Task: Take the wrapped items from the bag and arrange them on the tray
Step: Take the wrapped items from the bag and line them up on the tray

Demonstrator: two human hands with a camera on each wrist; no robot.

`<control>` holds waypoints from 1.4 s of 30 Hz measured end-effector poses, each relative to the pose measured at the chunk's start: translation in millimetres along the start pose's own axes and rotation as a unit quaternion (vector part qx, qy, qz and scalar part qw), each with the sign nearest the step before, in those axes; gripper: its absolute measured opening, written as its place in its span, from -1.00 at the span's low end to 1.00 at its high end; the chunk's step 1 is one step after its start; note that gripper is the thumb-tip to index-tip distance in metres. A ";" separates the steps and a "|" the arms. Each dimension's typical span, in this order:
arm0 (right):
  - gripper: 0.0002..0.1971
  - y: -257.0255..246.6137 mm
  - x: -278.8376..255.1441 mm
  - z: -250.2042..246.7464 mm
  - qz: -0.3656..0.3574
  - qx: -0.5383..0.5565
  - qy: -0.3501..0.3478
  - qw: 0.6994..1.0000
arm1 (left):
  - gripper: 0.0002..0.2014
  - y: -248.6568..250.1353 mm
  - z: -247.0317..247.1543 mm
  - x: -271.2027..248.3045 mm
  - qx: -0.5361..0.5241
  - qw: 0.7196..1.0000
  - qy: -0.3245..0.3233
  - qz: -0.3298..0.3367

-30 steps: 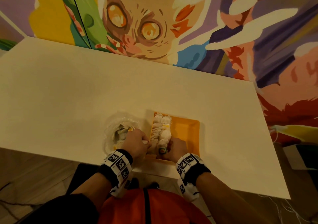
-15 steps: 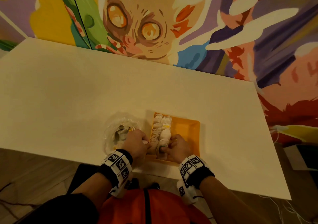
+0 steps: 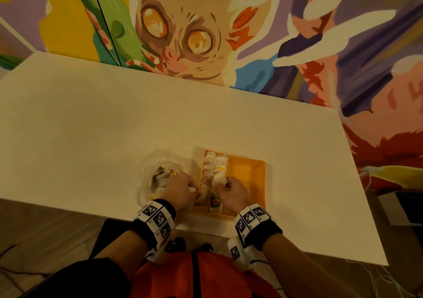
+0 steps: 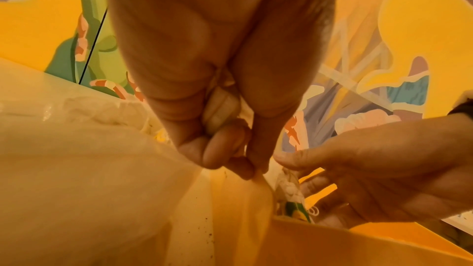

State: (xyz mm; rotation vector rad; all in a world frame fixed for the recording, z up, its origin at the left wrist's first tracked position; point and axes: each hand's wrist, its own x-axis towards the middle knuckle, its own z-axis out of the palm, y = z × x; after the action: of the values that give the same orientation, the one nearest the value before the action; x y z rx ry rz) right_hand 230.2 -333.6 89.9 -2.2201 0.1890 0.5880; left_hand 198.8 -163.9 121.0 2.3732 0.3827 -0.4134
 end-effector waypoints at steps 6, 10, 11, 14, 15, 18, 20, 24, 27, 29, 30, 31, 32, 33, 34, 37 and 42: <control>-0.54 -2.6 2.9 6.2 -0.013 0.003 -0.011 1.000 | -0.85 -1.8 0.1 0.2 0.000 1.000 -0.002 0.010; -0.52 -6.7 -0.7 -1.3 -0.004 0.019 0.001 1.000 | -0.83 -9.1 -2.1 3.4 -0.040 0.999 -0.011 0.013; -0.51 -8.1 -1.6 -3.7 -0.008 0.017 0.019 1.000 | -0.82 -10.7 -4.3 4.1 -0.068 0.997 -0.020 0.010; -0.64 -14.7 -7.6 -8.1 -0.098 0.042 0.089 0.990 | -0.73 -10.2 -14.6 0.1 -0.267 0.961 -0.071 -0.007; -0.74 -19.5 -11.2 -9.2 -0.143 0.072 0.090 0.983 | -0.69 -9.1 -18.5 -1.9 -0.313 0.946 -0.085 -0.006; -0.82 -34.8 -22.8 -12.1 -0.237 0.121 0.006 0.964 | -0.61 -7.5 -27.0 -3.3 -0.370 0.921 -0.119 0.011; -0.76 -44.4 -27.4 -13.6 -0.272 0.106 -0.049 0.955 | -0.56 -6.1 -30.3 -4.4 -0.365 0.919 -0.143 0.034; -0.78 -51.9 -25.3 -12.0 -0.294 0.034 -0.083 0.952 | -0.54 -2.4 -33.3 -7.1 -0.352 0.915 -0.185 0.064; -0.89 -51.7 -23.1 -11.4 -0.290 0.022 -0.074 0.954 | -0.57 -3.8 -33.0 -7.5 -0.330 0.920 -0.196 0.077; -0.92 -50.0 -21.7 -12.3 -0.279 0.040 -0.065 0.957 | -0.63 -5.2 -31.7 -7.7 -0.322 0.925 -0.187 0.070; -0.92 -49.0 -20.6 -13.4 -0.271 0.048 -0.060 0.960 | -0.66 -5.7 -30.8 -7.5 -0.321 0.928 -0.179 0.063; -0.92 -47.6 -19.1 -14.7 -0.261 0.051 -0.056 0.962 | -0.69 -6.6 -30.1 -7.1 -0.311 0.934 -0.164 0.064; -0.91 -45.8 -16.9 -16.0 -0.253 0.053 -0.052 0.965 | -0.71 -7.7 -29.6 -6.0 -0.291 0.943 -0.144 0.076; -0.90 -43.8 -15.0 -16.9 -0.246 0.052 -0.048 0.967 | -0.76 -8.4 -29.2 -4.9 -0.267 0.951 -0.124 0.097; -0.89 -42.0 -13.3 -17.6 -0.239 0.051 -0.045 0.969 | -0.82 -9.0 -28.5 -3.7 -0.249 0.955 -0.109 0.117; -0.88 -40.9 -13.2 -18.8 -0.219 0.080 -0.037 0.972 | -0.91 -7.4 -26.9 -2.1 -0.244 0.958 -0.079 0.131; -0.70 -41.1 -18.4 -16.2 -0.156 0.216 -0.056 0.962 | -0.84 -2.8 -22.6 -4.2 -0.309 0.946 -0.039 0.085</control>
State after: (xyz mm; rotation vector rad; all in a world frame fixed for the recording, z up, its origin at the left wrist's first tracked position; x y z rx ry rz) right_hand 232.9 -319.8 135.6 -1.7416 -0.0863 0.4457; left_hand 198.2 -147.3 137.1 1.7525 0.2244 -0.2562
